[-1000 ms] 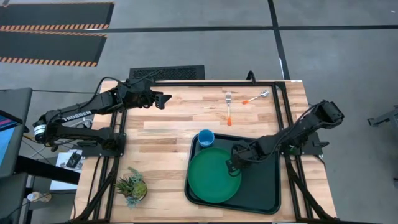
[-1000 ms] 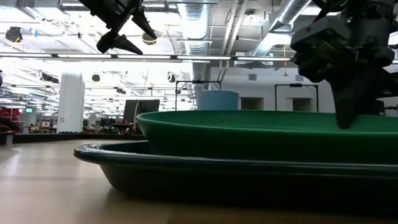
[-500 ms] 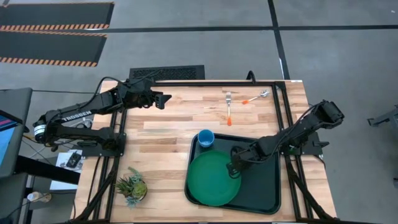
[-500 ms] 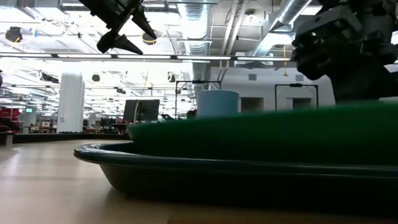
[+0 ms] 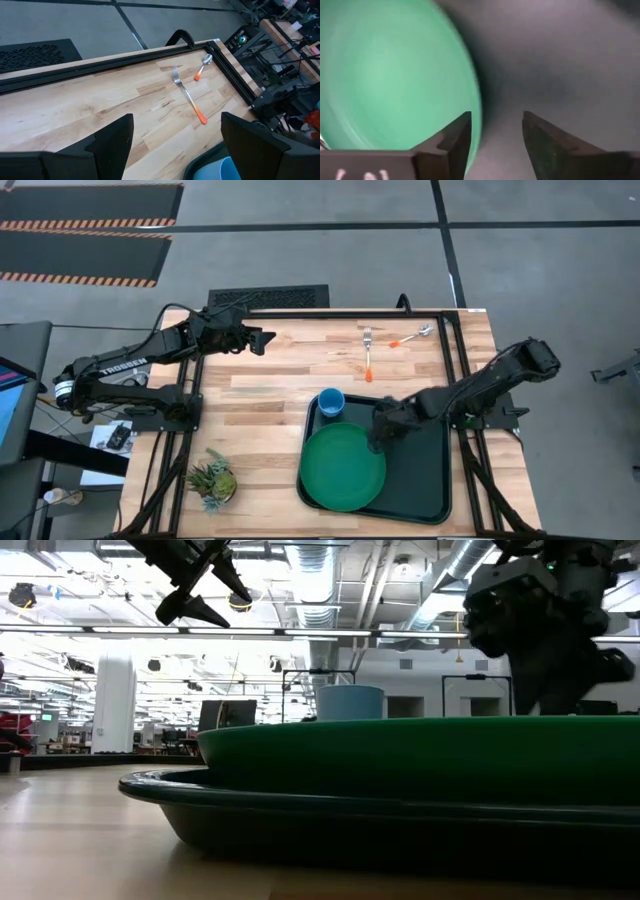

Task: Pick and place plate/cup/fork/spoon on tray
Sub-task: Put the orange fork to the right of the green plate on the black tray

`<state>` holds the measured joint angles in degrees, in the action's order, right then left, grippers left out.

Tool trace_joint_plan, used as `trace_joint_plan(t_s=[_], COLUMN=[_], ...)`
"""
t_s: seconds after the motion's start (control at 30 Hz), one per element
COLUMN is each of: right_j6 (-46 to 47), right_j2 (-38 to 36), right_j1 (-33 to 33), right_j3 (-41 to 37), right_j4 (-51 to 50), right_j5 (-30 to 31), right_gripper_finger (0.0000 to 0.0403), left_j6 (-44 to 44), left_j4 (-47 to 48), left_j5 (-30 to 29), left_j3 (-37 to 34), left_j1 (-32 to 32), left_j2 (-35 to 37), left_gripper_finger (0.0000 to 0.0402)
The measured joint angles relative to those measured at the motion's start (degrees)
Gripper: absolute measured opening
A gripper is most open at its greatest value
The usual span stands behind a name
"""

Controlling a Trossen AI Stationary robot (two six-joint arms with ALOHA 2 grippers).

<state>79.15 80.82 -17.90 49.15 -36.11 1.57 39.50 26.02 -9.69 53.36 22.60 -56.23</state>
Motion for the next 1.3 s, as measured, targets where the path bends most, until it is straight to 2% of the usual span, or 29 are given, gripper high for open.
trace_joint_plan(t_s=[0.2,0.3,0.4,0.6,0.83,1.1,1.3], right_j6=[-4.0,-6.95,-13.45,-27.42,-31.6,-38.74,-39.34], right_j2=[-9.06,-11.03,-10.71,-3.1,8.1,18.77,25.52], right_j1=[7.82,15.06,23.78,36.96,46.65,49.12,49.25], right_j3=[0.03,0.04,0.04,0.04,0.62,8.76,14.11], right_j4=[-8.7,-11.85,-10.29,2.04,13.2,13.19,6.37], right_j5=[7.12,11.76,12.48,10.49,6.22,5.73,6.05], right_gripper_finger=[0.0209,0.0204,0.02,0.02,0.0198,0.0198,0.0196], left_j6=[0.08,0.26,0.74,1.6,1.89,1.85,1.8], left_j4=[-0.41,-0.37,-0.35,-0.21,-0.02,0.02,0.33], left_j5=[-0.06,-0.33,-0.71,-1.22,-1.72,-2.23,-2.15], left_j3=[0.0,0.0,0.0,0.0,0.0,0.0,0.0], left_j1=[-0.01,-0.01,0.01,-0.01,-0.01,0.01,-0.01], left_j2=[-0.02,-0.02,-0.02,-0.02,-0.02,-0.02,-0.02], left_gripper_finger=[0.0284,0.0284,0.0284,0.0284,0.0284,0.0284,0.0284])
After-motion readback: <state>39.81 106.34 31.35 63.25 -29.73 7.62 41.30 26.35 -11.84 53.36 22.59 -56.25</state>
